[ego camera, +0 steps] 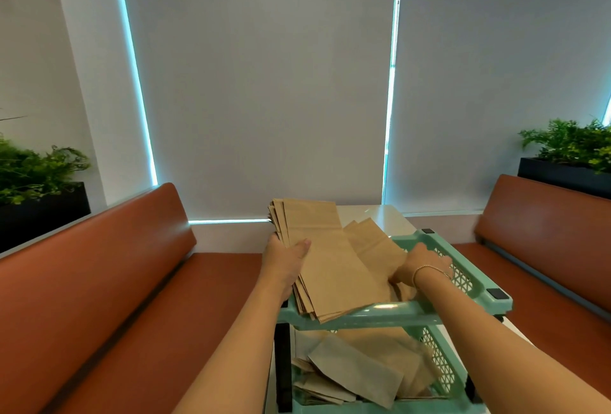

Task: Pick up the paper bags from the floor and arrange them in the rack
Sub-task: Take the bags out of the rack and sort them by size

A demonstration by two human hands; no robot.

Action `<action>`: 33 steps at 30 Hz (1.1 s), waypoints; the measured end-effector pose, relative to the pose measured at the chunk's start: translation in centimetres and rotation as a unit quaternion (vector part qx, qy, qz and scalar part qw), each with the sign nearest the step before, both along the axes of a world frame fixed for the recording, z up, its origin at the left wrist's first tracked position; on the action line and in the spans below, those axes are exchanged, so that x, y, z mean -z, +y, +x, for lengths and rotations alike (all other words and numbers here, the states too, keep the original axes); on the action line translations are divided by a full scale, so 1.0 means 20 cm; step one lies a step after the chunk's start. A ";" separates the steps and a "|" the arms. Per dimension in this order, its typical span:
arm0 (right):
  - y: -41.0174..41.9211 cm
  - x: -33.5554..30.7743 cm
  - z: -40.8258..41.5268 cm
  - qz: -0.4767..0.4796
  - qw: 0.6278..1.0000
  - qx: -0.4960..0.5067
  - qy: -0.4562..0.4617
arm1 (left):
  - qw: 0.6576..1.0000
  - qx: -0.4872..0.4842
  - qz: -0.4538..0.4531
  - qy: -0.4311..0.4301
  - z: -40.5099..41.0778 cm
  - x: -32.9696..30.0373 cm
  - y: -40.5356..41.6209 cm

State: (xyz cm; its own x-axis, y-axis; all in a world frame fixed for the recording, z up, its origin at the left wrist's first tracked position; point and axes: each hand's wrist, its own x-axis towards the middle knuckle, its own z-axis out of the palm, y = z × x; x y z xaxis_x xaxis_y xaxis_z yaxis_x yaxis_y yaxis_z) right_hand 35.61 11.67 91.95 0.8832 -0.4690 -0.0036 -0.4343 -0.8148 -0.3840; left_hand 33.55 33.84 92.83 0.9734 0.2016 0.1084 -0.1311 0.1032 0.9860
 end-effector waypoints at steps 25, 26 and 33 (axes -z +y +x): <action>-0.01 -0.35 -0.05 0.441 0.835 -0.006 -0.330 | 0.999 -0.015 0.028 0.019 -0.01 -0.01 0.00; 0.02 -0.34 -0.06 0.484 0.818 -0.026 -0.309 | 0.999 -0.019 0.034 0.021 -0.01 -0.01 0.00; 0.17 -0.20 -0.16 0.488 0.860 -0.127 -0.081 | 0.999 -0.022 0.025 0.002 -0.01 -0.02 0.00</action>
